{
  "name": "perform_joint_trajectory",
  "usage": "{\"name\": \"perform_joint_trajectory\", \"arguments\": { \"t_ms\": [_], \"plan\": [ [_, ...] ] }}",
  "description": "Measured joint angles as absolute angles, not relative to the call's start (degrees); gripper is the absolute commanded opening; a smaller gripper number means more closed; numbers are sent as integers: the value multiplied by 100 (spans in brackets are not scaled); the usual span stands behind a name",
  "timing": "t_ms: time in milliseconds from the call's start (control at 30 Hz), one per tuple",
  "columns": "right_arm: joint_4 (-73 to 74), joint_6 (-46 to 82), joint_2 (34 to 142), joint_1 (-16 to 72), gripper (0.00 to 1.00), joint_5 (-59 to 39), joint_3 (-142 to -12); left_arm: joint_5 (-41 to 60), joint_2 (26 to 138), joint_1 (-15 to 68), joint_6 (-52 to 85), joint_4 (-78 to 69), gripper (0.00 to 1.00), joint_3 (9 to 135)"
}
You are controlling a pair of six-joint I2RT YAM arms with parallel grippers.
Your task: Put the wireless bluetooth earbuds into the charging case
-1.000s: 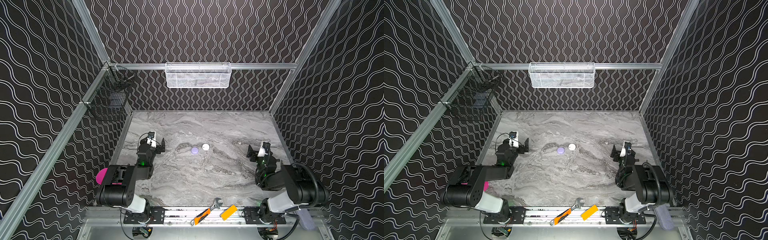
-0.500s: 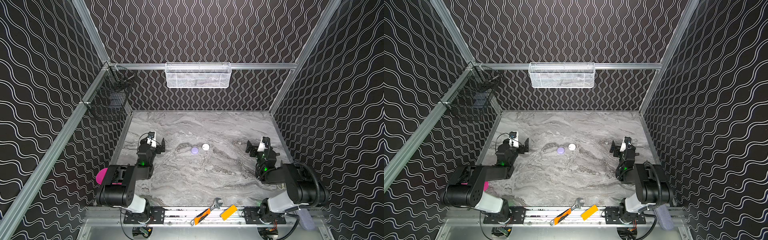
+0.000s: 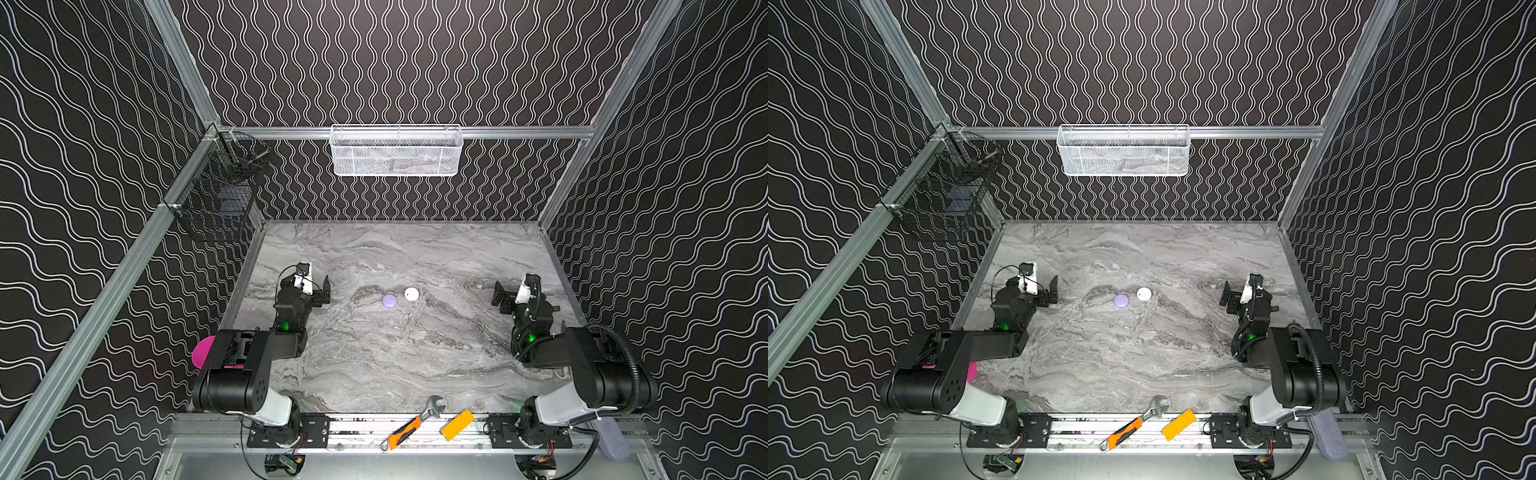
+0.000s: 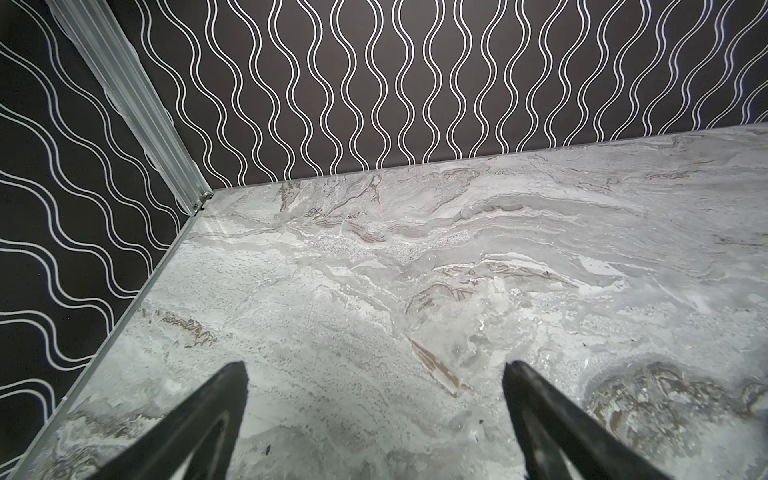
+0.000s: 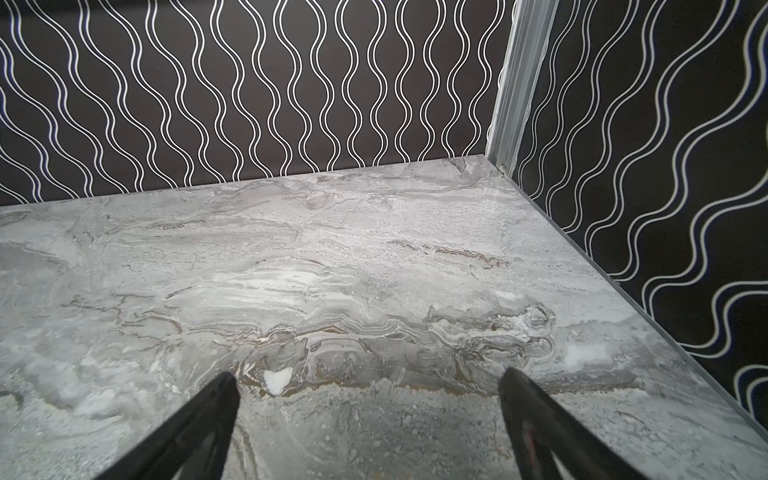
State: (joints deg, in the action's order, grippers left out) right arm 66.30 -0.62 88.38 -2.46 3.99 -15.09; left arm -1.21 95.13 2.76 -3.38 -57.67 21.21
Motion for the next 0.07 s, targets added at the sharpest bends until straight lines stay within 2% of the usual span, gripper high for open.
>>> {"name": "perform_joint_trajectory", "arguments": {
  "t_ms": [67],
  "plan": [
    [6630, -62, 8838, -248, 100, 399, -1509, -84, 9513, 272, -340, -5769, 99, 2119]
  ]
}}
